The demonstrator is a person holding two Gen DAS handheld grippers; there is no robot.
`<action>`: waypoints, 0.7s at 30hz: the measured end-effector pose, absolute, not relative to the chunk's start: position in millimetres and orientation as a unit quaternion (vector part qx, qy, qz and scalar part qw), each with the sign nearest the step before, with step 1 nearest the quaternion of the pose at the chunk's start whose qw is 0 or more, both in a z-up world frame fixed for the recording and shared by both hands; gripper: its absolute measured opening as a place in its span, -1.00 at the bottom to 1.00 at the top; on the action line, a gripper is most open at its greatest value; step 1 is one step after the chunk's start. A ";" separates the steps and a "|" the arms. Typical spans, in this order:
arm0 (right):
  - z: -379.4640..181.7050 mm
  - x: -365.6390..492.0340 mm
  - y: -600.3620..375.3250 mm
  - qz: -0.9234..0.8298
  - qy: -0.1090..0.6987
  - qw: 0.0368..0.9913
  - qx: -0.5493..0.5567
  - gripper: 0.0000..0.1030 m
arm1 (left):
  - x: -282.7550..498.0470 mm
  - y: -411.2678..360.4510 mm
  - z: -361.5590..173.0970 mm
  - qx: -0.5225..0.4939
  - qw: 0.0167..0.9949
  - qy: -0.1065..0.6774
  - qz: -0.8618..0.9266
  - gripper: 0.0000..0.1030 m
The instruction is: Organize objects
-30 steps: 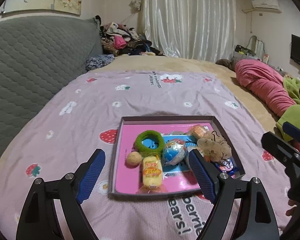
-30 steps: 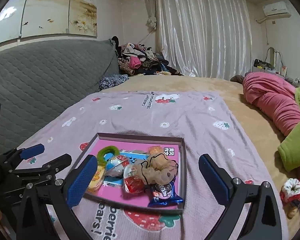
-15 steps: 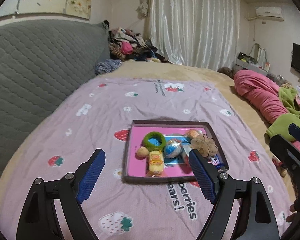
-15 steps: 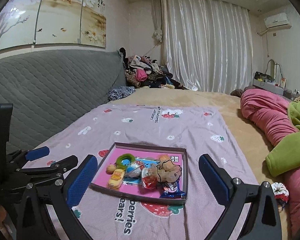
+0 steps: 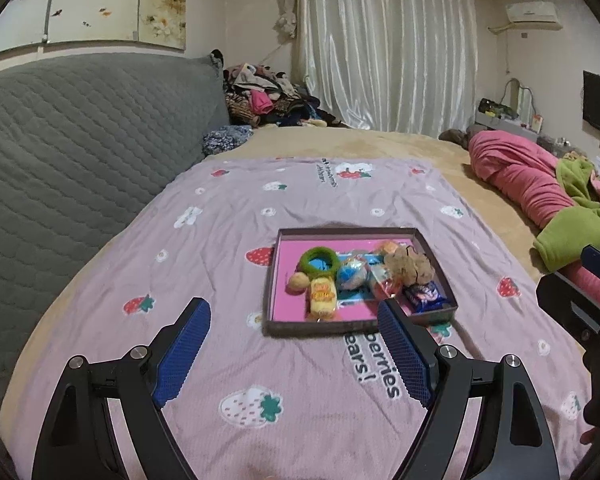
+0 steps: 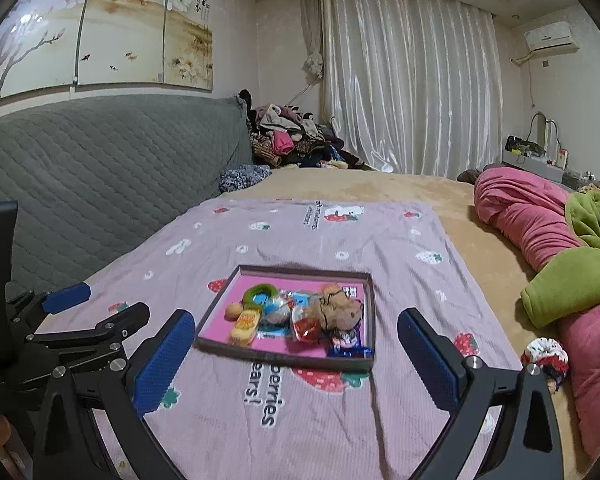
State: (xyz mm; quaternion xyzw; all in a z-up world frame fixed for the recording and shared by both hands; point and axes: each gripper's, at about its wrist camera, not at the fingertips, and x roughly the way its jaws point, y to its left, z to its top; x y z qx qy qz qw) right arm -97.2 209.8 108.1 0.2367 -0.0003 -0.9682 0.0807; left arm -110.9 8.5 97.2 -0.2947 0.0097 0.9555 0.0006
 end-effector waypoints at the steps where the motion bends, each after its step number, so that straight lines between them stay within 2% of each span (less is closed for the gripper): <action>1: 105.7 -94.5 208.7 -0.968 0.002 0.080 0.239 0.98 | -108.4 8.2 95.6 -0.295 0.001 0.009 0.955 0.68; 21: 38.1 -60.7 219.0 -0.954 -0.003 0.056 0.295 0.98 | -69.2 8.3 33.8 -0.327 0.009 0.006 0.945 0.68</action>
